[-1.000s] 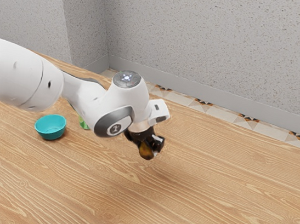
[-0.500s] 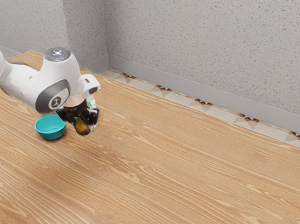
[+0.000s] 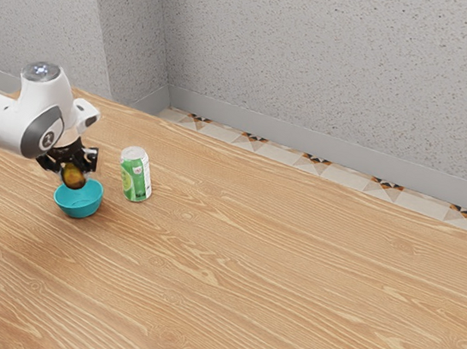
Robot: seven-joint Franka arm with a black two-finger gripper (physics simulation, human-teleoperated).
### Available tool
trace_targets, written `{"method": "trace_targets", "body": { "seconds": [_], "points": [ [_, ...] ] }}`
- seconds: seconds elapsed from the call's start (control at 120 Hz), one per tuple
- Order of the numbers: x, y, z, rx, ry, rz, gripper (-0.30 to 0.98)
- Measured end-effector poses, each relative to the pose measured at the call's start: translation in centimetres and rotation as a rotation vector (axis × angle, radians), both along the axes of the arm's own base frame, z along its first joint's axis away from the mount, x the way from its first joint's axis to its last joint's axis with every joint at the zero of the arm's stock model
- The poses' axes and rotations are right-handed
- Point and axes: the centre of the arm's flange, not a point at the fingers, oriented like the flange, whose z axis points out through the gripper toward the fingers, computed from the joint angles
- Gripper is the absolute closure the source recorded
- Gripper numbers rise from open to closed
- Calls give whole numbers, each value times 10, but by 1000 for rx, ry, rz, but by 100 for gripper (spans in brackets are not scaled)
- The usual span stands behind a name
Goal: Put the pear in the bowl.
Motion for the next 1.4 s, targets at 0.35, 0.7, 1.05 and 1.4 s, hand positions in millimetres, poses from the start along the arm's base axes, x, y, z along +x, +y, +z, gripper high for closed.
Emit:
{"method": "trace_targets", "body": {
  "seconds": [0.35, 0.7, 1.05, 1.4],
  "points": [
    [2, -4, -9, -2, 21, -38, 17],
    [-20, -134, 127, -40, -8, -237, 5],
    [20, -195, 241, -211, 110, -386, 3],
    [13, -199, 291, -219, 185, -543, 2]
  ]
}}
